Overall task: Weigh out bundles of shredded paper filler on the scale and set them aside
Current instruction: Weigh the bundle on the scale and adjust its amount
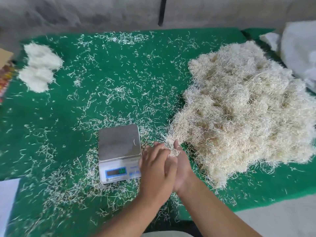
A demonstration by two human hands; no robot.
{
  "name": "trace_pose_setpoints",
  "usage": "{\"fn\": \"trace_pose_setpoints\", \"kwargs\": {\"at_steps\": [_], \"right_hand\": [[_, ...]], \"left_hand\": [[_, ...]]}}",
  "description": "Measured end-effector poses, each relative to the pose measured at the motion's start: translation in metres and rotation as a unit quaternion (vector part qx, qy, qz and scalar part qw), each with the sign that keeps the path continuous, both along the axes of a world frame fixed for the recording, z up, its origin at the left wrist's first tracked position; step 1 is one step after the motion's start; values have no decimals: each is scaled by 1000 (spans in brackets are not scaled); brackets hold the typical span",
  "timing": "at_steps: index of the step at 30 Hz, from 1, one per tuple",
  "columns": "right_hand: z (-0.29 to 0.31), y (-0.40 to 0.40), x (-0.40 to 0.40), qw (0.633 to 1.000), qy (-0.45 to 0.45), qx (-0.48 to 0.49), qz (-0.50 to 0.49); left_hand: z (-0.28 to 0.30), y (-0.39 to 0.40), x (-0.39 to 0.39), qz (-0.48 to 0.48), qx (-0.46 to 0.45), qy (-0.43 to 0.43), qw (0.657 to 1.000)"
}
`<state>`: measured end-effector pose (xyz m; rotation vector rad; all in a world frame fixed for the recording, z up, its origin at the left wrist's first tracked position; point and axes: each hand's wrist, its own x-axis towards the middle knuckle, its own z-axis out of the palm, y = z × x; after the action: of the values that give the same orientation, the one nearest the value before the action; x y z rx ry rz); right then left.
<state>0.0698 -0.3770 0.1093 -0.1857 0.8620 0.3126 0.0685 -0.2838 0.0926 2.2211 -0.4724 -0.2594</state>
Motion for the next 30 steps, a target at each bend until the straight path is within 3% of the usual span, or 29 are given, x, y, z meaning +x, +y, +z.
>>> {"fn": "trace_pose_setpoints", "kwargs": {"at_steps": [2,4,7,9,11,14,17,21,23,26,30], "right_hand": [[-14,-2,-2,998,20,-46,-44],[-19,5,-5,997,21,12,-70],[-17,22,-12,994,19,-104,29],[-13,27,-11,989,7,-126,80],[-12,30,-8,993,1,-102,53],[-8,33,-12,984,15,-171,46],[-4,37,-14,971,4,-225,81],[-10,35,-13,950,-26,-282,135],[-12,37,-4,889,-43,-402,215],[-18,32,26,749,-25,-613,252],[-37,26,82,628,-58,-736,247]], "left_hand": [[-3,8,-3,-51,41,-68,996],[-5,15,6,-41,53,-98,993],[-5,20,29,33,-1,-38,999],[-7,20,39,62,-32,-1,998],[-11,17,41,99,-61,50,992],[-23,15,44,159,-101,149,971],[-27,19,43,160,-85,170,969],[-32,28,42,153,-128,211,957],[-36,40,42,159,-157,242,944],[-44,79,41,169,-158,247,941],[-59,159,26,251,-127,259,924]]}}
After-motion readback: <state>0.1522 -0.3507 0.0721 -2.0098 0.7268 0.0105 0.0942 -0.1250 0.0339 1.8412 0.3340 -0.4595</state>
